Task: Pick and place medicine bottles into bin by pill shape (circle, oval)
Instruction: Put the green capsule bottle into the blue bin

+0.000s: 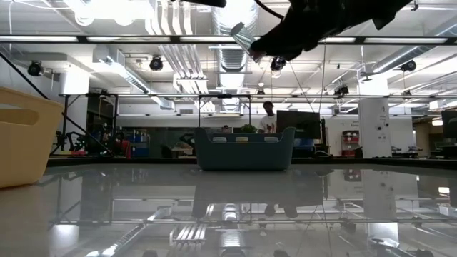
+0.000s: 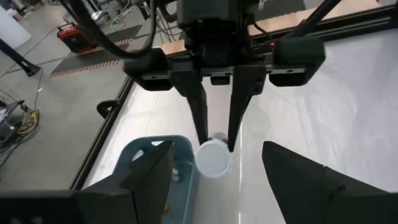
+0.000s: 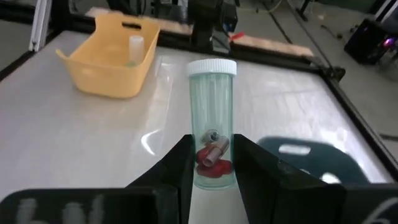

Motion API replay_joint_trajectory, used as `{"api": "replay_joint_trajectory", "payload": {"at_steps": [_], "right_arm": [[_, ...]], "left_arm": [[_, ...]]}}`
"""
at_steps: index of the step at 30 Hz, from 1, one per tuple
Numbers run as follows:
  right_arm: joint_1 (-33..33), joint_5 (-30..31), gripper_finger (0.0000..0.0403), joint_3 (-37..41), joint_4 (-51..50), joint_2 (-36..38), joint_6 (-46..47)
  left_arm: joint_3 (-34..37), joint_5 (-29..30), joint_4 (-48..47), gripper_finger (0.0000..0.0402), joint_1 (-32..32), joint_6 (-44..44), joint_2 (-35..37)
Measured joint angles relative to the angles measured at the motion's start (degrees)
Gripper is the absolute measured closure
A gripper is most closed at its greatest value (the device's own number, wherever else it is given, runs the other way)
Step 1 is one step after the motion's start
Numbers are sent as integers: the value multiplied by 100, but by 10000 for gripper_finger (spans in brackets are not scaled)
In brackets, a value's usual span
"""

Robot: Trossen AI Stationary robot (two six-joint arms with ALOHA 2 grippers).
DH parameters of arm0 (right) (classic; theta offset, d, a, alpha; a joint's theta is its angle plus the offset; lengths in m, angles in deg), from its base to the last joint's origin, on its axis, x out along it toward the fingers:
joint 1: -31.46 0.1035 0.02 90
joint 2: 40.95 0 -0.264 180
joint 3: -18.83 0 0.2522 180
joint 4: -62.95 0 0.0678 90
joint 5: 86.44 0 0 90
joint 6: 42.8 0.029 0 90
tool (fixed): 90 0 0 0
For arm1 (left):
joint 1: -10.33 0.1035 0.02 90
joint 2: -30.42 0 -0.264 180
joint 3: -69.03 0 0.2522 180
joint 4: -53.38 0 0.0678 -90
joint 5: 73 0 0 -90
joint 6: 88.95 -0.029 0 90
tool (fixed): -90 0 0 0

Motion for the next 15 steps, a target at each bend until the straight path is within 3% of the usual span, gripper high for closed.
{"api": "replay_joint_trajectory", "payload": {"at_steps": [6, 15], "right_arm": [[0, 2, 310, -121, -801, 2, 387], [13, 2, 310, -1058, -3706, 0, 1184]], "left_arm": [[152, 15, 6, 171, -128, 28, 133], [529, 24, -13, 171, -214, 30, 240]]}}
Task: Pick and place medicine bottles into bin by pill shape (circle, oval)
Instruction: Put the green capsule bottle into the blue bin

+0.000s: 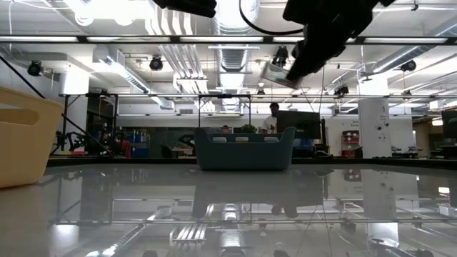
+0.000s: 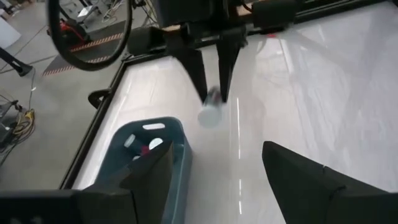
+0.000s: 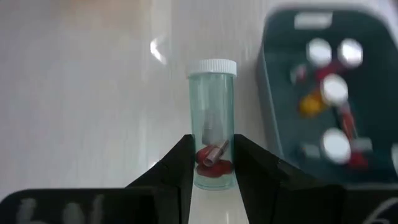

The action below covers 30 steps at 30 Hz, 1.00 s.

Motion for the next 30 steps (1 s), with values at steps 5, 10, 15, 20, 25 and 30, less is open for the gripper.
{"api": "replay_joint_trajectory", "payload": {"at_steps": [5, 10, 15, 20, 25, 30], "right_arm": [[-4, 9, 310, -600, -1628, -7, 366], [-22, 334, 310, -1165, -2486, -7, 496], [-225, 457, 310, -1601, -2558, -10, 323], [-481, 457, 310, -2037, -2636, -319, 99], [-702, 444, 310, -2511, -2676, -951, -370], [-929, 386, 310, -2985, -2756, -1613, -695]], "left_arm": [[326, 142, 7, 171, -16, -10, 275], [801, 633, 169, 171, -22, -20, 712], [1203, 761, 507, 171, -20, -47, 1101], [1664, 789, 865, 171, -22, 2, 1401], [1908, 793, 1059, 171, -22, -118, 1633], [1970, 796, 1066, 171, -26, -118, 1797]]}}
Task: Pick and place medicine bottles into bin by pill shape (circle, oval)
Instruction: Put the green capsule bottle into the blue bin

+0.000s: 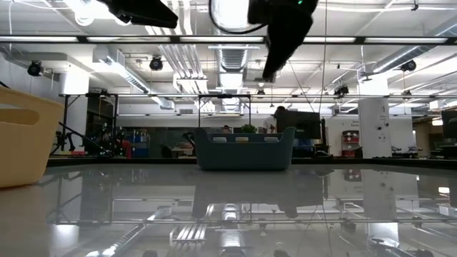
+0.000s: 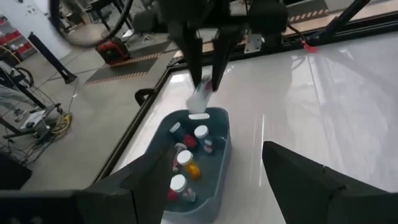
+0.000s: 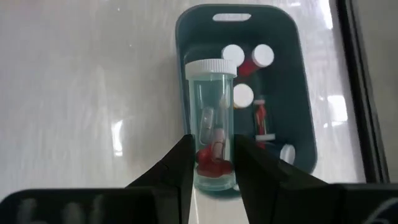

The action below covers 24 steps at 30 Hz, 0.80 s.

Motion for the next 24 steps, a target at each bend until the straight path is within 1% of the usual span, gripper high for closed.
{"api": "replay_joint_trajectory", "payload": {"at_steps": [5, 8, 16, 24], "right_arm": [[-250, -419, 310, -310, -52, -527, -194], [-365, -545, 310, -382, -44, -769, -300], [-591, -582, 310, -392, 81, -1240, -413], [-640, -594, 310, -385, 291, -1576, -554]], "left_arm": [[30, -2, -4, 171, -2, -6, 57], [48, -2, -7, 171, -2, -13, 58], [67, -2, -9, 171, -4, -19, 58], [67, -2, -9, 171, -9, -22, 58]]}}
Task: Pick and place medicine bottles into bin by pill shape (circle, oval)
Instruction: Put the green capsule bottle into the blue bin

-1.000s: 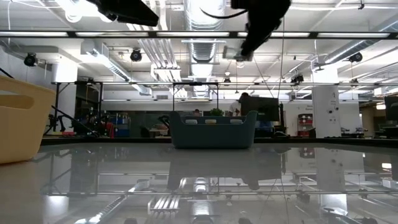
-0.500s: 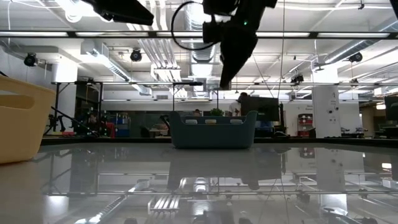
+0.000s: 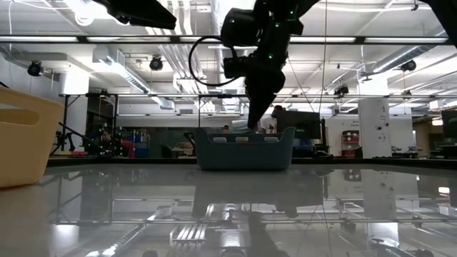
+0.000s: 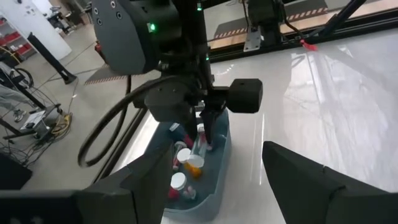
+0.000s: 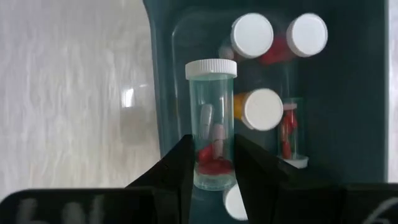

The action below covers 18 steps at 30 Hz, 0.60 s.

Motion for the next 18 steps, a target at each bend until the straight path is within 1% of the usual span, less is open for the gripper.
{"api": "replay_joint_trajectory", "payload": {"at_steps": [9, 18], "right_arm": [[-39, -13, 310, 44, 397, -41, -52], [-48, -13, 310, 131, 577, -46, -48]], "left_arm": [[4, -2, -4, 171, 2, -2, 0], [4, -2, -4, 171, 2, -4, 0]]}}
